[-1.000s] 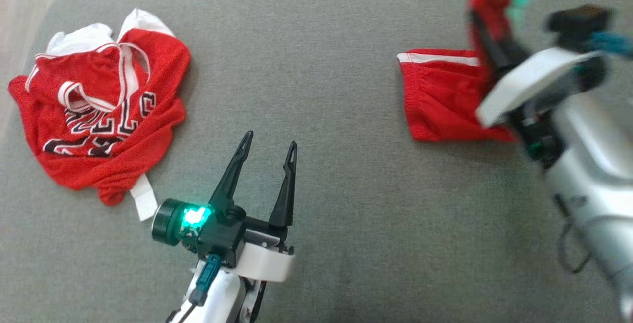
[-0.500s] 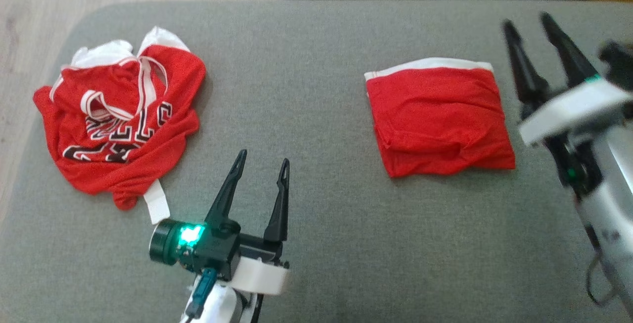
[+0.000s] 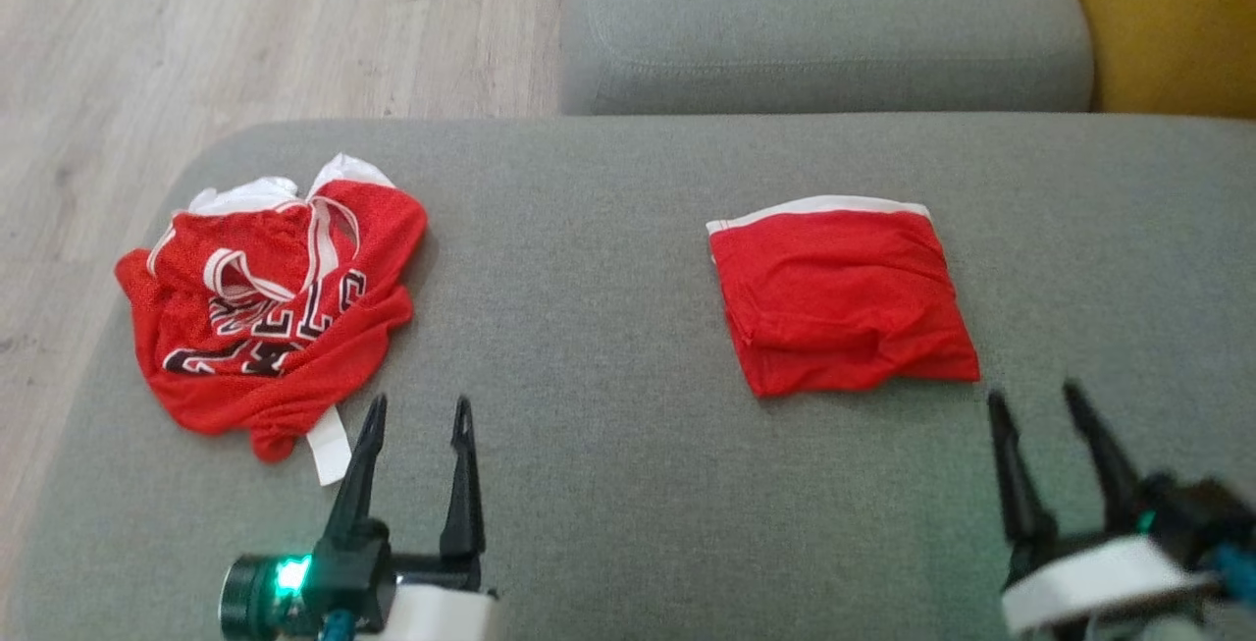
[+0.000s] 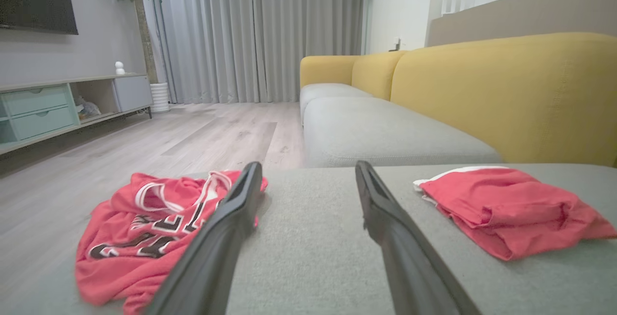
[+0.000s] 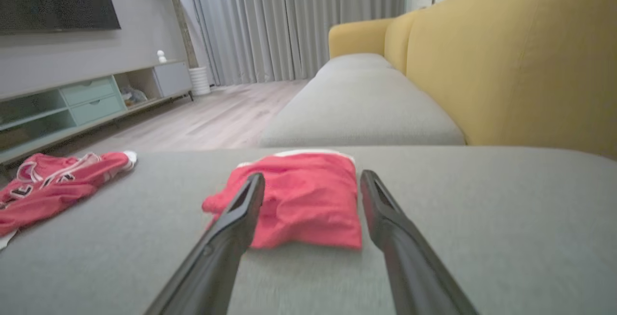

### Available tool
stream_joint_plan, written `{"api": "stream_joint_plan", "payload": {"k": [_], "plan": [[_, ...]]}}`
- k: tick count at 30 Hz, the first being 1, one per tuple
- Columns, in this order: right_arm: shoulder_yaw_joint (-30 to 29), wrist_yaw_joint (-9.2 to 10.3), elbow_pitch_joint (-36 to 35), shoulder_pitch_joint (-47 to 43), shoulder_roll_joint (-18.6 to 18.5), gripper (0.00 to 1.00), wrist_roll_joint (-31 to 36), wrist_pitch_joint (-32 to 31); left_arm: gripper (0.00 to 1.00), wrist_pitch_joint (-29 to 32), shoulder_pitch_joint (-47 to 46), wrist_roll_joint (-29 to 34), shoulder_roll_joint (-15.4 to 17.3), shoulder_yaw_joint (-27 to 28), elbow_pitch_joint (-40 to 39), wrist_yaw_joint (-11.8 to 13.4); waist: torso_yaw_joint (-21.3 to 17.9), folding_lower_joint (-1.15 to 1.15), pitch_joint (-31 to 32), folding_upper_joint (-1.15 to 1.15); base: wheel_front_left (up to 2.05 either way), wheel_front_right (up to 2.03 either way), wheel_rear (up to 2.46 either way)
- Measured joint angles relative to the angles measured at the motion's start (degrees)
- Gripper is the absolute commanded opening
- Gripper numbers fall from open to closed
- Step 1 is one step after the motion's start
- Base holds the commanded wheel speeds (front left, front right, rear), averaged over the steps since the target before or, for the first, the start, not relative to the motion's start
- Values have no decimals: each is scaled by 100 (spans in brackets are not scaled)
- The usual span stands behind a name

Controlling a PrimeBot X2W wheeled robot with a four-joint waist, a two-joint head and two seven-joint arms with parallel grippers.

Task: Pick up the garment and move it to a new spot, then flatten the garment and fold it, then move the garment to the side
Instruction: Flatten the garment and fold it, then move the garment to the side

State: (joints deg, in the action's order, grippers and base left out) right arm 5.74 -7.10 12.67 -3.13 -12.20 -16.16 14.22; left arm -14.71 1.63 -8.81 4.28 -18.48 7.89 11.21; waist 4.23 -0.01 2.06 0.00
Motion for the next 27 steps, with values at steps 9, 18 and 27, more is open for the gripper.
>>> {"api": "stream_joint_plan", "payload": {"k": [9,18,27], "plan": [[-146,0,-178,-723,505,100,481,0,100,0,545,177,-1,279,354,-222,-35,0,364,0,0,0,0],[-294,0,-182,-853,606,100,556,0,100,1,584,241,-31,408,502,-323,-9,0,501,0,0,0,0],[-300,0,-202,-870,622,100,567,0,100,1,588,292,-64,495,524,-374,-4,0,525,0,0,0,0]]}}
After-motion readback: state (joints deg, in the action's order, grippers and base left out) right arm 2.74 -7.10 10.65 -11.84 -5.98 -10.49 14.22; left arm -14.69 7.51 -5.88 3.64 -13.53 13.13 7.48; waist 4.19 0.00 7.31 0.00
